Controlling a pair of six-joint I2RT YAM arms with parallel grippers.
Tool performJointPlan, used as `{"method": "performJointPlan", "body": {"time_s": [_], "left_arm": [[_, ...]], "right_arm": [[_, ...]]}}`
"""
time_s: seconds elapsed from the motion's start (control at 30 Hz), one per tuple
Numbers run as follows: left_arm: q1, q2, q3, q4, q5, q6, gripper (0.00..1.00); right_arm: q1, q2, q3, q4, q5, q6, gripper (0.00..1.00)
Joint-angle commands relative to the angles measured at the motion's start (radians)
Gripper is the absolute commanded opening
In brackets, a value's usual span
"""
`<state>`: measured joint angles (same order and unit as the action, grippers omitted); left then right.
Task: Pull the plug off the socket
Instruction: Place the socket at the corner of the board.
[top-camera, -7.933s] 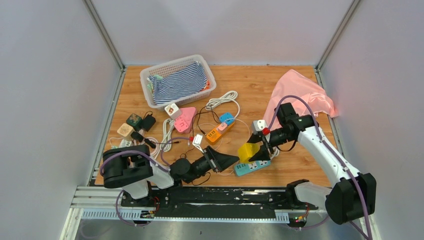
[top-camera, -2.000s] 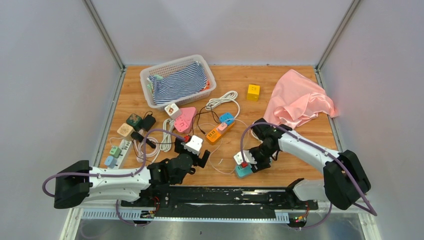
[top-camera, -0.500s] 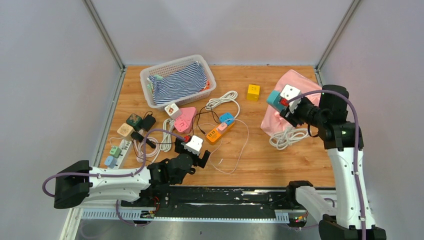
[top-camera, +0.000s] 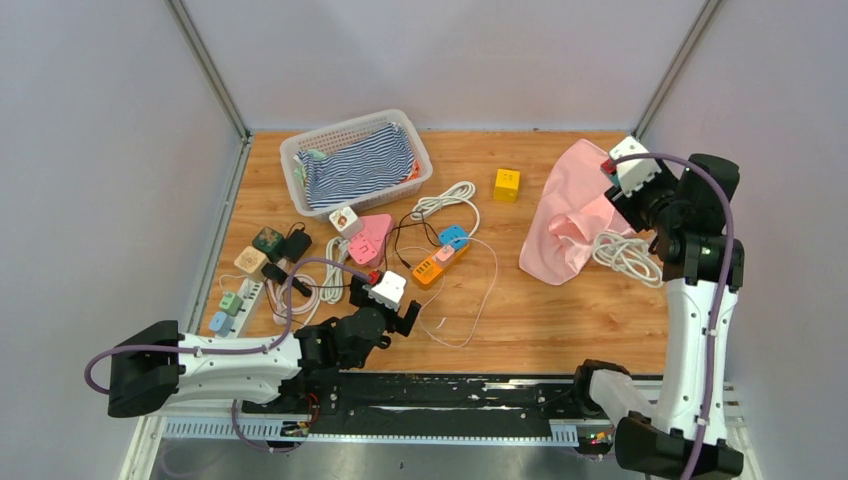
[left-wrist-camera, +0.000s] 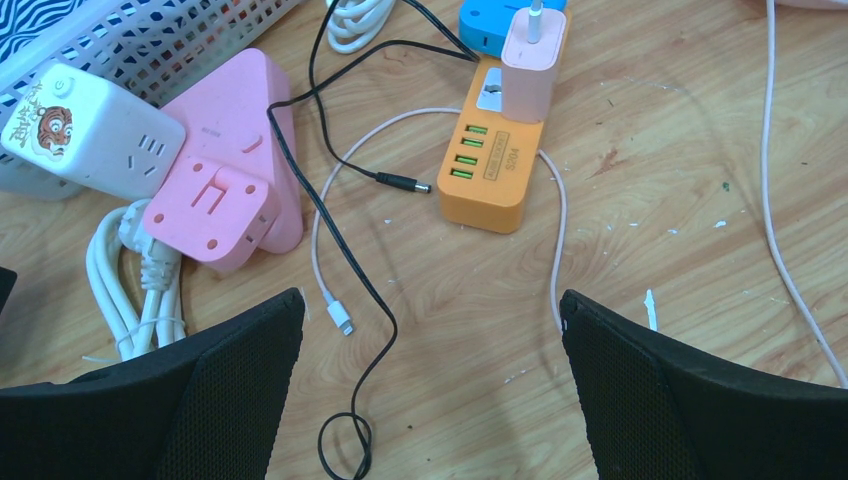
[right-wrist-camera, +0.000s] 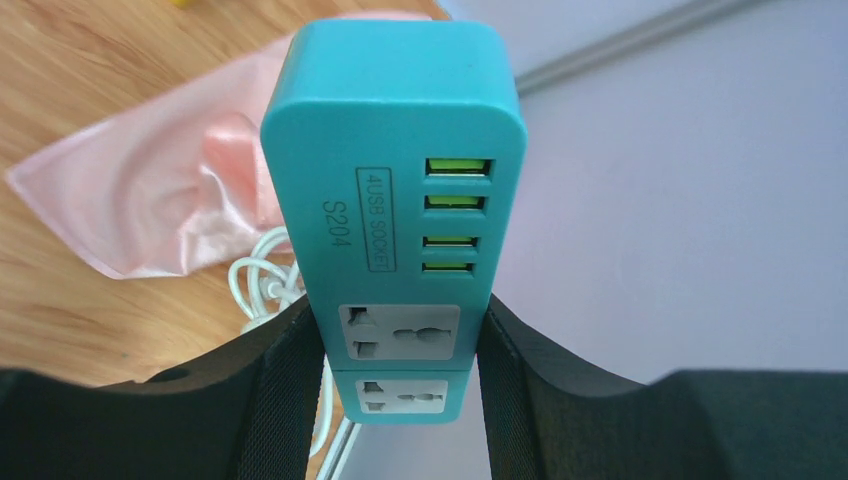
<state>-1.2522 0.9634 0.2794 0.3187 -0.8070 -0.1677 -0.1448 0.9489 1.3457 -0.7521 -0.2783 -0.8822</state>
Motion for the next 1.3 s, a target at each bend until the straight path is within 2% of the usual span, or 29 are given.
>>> {"method": "performJointPlan", "body": {"time_s": [0.0,0.13,0.37,0.57,0.73,0.87,0.97,1.03,1.13,1.17,1.2,1.23,1.27], "left_arm": [[0.002,-0.008,-0.012,0.01,-0.011,0.0,1.0],[0.003,-0.019,-0.018,0.01,-0.01,0.0,1.0],[0.003,-0.021,-0.017,0.01,-0.011,0.0,1.0],[0.004,-0.02,-0.017,0.011,-0.01,0.0,1.0],[0.003,-0.004,-0.009,0.01,-0.008,0.002,1.0],[0.003,0.006,-0.003,0.01,-0.008,0.002,1.0],[0.003,0.01,0.0,0.01,-0.008,0.004,1.0],[0.003,0.012,0.001,0.01,-0.009,0.002,1.0],[0.002,0.015,0.001,0.01,-0.009,0.003,1.0],[0.003,0.016,0.002,0.01,-0.009,0.004,1.0],[0.002,0.016,0.003,0.01,-0.009,0.004,1.0],[0.003,0.018,0.004,0.01,-0.009,0.004,1.0],[0.003,0.018,0.003,0.01,-0.009,0.005,1.0]], "right_arm": [[-0.17,0.058,0.03,0.071,-0.027,0.007,0.0],[-0.288,0.129,-0.015,0.083,-0.119,0.008,0.0],[-0.386,0.266,-0.162,0.074,-0.218,-0.089,0.0],[-0.43,0.376,-0.339,0.065,-0.21,-0.19,0.0],[-0.456,0.539,-0.337,0.009,-0.22,-0.212,0.0],[-0.468,0.682,-0.27,-0.053,-0.219,-0.181,0.15],[-0.473,0.713,-0.277,-0.033,-0.205,-0.178,0.2],[-0.473,0.706,-0.301,-0.003,-0.184,-0.174,0.27],[-0.475,0.674,-0.324,0.02,-0.167,-0.172,0.54],[-0.475,0.658,-0.329,0.021,-0.168,-0.178,0.59],[-0.476,0.642,-0.334,0.02,-0.169,-0.179,0.7],[-0.476,0.624,-0.335,0.02,-0.171,-0.18,0.76],[-0.476,0.607,-0.334,0.017,-0.173,-0.179,0.77]]}}
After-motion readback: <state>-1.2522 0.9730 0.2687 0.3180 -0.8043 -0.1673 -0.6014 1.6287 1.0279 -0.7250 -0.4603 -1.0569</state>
